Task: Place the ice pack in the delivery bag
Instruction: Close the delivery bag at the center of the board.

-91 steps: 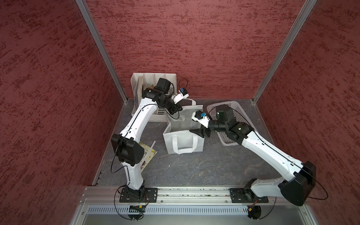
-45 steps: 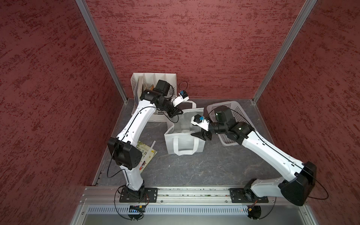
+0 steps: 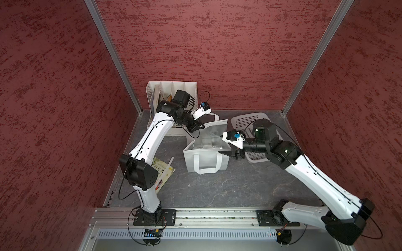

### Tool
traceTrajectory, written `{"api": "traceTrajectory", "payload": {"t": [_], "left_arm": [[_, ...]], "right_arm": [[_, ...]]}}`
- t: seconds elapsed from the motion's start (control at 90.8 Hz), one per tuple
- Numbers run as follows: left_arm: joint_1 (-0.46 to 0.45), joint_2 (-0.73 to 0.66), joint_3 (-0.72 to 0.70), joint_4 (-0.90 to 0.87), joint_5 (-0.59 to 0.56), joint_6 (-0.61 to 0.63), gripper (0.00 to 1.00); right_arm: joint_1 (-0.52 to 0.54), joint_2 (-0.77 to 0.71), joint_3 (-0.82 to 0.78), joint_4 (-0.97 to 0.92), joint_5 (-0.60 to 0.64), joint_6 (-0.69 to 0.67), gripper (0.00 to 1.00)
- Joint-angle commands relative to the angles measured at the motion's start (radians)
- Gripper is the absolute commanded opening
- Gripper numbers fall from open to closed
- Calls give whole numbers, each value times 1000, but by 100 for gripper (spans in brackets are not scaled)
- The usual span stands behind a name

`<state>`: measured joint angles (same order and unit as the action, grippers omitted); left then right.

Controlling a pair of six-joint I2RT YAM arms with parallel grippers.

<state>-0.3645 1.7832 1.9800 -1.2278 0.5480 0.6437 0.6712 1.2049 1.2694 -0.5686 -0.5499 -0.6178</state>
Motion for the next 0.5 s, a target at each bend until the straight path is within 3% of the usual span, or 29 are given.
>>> {"api": "traceTrajectory", "payload": {"t": [0.0, 0.132, 0.209, 0.375, 0.485], "left_arm": [[-4, -29, 3, -2, 38, -2, 0], [-6, -29, 10, -8, 41, -3, 0], [-6, -34, 12, -9, 40, -6, 0], [-8, -47, 10, -28, 41, -5, 0], [-12, -63, 1, -33, 62, 2, 0]], "right_arm": [[8, 36, 6, -42, -16, -13, 72], [14, 105, 49, -71, -55, -15, 71], [31, 147, 66, -85, -17, -50, 67], [34, 209, 83, -69, 38, -47, 53], [34, 212, 78, -39, 39, -52, 35]]}}
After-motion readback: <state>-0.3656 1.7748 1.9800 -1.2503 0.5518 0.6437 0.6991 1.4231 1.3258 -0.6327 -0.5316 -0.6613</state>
